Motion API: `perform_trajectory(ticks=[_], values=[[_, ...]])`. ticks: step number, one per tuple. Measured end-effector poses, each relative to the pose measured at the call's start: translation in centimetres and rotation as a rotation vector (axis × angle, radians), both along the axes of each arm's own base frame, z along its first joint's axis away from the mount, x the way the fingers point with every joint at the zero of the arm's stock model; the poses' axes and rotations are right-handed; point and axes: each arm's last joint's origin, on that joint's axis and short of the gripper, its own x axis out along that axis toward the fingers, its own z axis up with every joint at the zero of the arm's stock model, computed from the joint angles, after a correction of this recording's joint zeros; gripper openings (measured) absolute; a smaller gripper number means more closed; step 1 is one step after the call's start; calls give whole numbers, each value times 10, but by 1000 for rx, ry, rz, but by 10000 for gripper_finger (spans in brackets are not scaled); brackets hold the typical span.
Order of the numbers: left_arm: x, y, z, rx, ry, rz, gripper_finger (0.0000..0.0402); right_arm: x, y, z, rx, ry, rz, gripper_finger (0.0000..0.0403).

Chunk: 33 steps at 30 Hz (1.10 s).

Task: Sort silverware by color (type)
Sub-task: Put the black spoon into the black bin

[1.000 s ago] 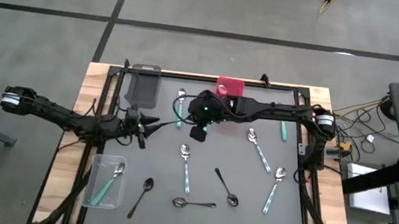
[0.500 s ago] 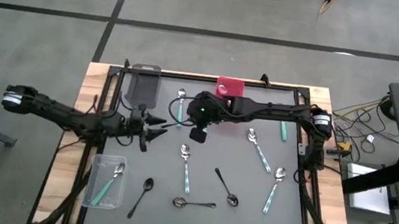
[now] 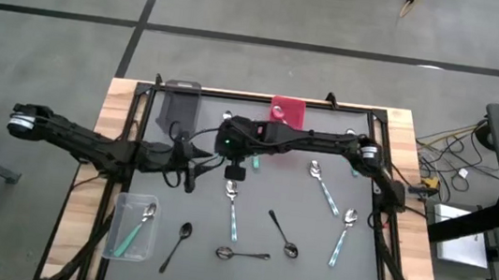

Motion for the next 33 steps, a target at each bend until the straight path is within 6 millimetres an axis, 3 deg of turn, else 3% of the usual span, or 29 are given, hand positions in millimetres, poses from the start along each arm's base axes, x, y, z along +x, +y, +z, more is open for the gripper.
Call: perform_trajectory(ticks=[15, 29, 33], values=[[5, 4, -12, 46, 57, 109, 151, 13, 14, 7, -47, -6, 34, 9], [6, 4, -12, 42, 54, 105, 11, 14, 16, 8, -50, -20, 35, 9], [6, 4, -11, 17, 39, 109, 2, 14, 16, 8, -31, -27, 12, 24]])
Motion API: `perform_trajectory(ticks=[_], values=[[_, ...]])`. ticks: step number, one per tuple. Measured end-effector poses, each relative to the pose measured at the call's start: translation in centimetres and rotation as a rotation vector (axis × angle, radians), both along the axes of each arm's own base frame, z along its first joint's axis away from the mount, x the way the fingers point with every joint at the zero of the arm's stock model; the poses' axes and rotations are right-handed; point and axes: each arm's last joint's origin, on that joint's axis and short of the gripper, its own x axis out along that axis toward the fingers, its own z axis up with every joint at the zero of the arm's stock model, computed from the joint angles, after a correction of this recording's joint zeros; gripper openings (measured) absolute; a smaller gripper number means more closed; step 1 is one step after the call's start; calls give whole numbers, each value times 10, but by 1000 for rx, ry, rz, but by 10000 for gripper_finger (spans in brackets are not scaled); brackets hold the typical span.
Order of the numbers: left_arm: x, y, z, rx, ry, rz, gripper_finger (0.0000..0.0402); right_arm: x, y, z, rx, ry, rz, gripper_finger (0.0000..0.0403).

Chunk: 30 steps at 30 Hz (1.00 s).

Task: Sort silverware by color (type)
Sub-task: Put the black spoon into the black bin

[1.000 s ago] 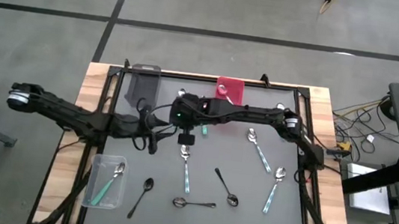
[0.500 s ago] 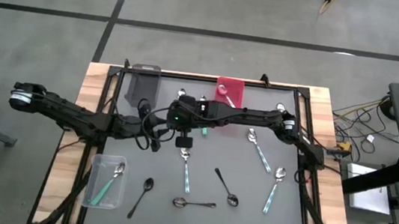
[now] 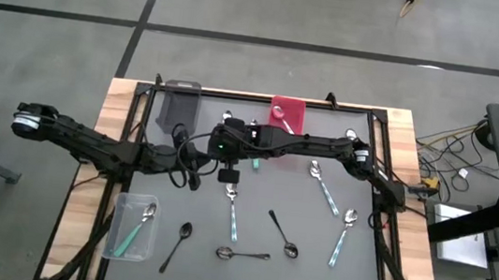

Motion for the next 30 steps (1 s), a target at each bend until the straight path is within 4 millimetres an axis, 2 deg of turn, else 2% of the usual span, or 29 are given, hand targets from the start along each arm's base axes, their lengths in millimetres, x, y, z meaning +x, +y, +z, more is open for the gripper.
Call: perform_trajectory(ticks=[5, 9, 16, 20, 25, 30], values=[[0, 0, 2, -12, -33, 22, 1, 1, 0, 1, 8, -18, -14, 69], [-2, 1, 1, -16, -110, 37, 0, 1, 0, 11, 4, -77, -7, 97], [-12, 0, -4, -6, -253, 21, 0, -15, 2, 50, 2, -164, 19, 97], [-16, 0, -1, 14, -310, -16, 0, -27, 5, 72, 71, -234, 96, 96], [-20, -2, 9, 28, -373, -64, 0, -36, 9, 88, 115, -334, 178, 96], [-28, -3, 23, 29, -461, -113, 0, -51, 11, 94, 104, -423, 194, 95]])
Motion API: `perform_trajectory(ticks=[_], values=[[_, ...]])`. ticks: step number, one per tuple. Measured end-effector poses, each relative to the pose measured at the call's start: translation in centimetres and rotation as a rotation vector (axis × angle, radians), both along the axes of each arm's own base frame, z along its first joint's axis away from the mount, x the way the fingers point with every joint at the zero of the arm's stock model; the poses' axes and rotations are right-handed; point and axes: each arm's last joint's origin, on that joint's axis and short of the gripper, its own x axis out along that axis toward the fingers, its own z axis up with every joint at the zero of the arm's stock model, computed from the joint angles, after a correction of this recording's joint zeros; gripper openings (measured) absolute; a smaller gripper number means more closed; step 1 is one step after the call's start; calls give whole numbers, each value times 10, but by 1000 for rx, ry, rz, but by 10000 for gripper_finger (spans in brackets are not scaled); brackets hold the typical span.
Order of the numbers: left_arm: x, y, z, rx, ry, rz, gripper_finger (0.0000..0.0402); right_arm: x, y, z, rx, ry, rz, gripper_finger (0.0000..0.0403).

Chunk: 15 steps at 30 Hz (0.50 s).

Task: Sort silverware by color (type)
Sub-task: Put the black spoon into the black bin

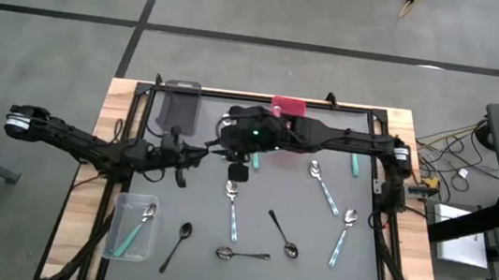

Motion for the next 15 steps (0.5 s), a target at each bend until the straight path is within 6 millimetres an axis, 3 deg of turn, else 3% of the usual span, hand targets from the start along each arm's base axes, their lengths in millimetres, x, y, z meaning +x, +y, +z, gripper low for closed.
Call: perform_trajectory(ticks=[7, 15], values=[[-12, -2, 18, 42, -111, -76, 0, -17, 1, -16, 2, -214, -13, 96], [-18, -2, 25, 83, -156, -90, 0, -13, -1, -54, 109, -403, -52, 96]])
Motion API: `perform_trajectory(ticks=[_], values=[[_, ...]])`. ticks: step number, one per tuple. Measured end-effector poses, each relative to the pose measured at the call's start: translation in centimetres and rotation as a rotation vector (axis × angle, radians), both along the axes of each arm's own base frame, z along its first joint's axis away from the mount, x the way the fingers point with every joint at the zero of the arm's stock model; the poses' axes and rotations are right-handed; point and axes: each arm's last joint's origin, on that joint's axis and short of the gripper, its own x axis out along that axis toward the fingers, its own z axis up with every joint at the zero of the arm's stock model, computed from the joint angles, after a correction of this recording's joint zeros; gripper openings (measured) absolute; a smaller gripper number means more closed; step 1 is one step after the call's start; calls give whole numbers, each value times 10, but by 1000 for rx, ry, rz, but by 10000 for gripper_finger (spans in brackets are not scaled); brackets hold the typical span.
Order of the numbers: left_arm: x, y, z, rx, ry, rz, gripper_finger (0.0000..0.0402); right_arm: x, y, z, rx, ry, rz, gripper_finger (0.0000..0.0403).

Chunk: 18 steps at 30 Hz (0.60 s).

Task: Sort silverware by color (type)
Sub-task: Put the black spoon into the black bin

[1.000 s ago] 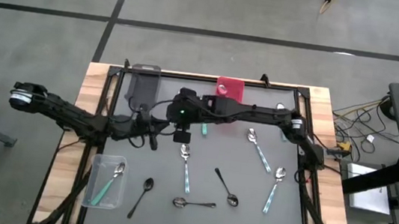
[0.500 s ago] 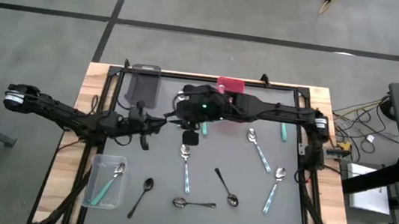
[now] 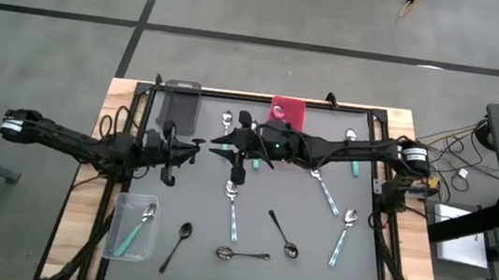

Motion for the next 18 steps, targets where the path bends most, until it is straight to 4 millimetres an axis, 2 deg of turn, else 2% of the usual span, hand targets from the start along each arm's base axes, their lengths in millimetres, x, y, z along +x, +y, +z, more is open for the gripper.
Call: perform_trajectory(ticks=[13, 18], values=[[-3, 0, 8, 5, -84, -1, 0, 29, -3, -50, 88, 12, -11, 96], [-3, 1, 8, 9, -82, 16, 0, 35, -2, -60, 97, -15, -1, 96]])
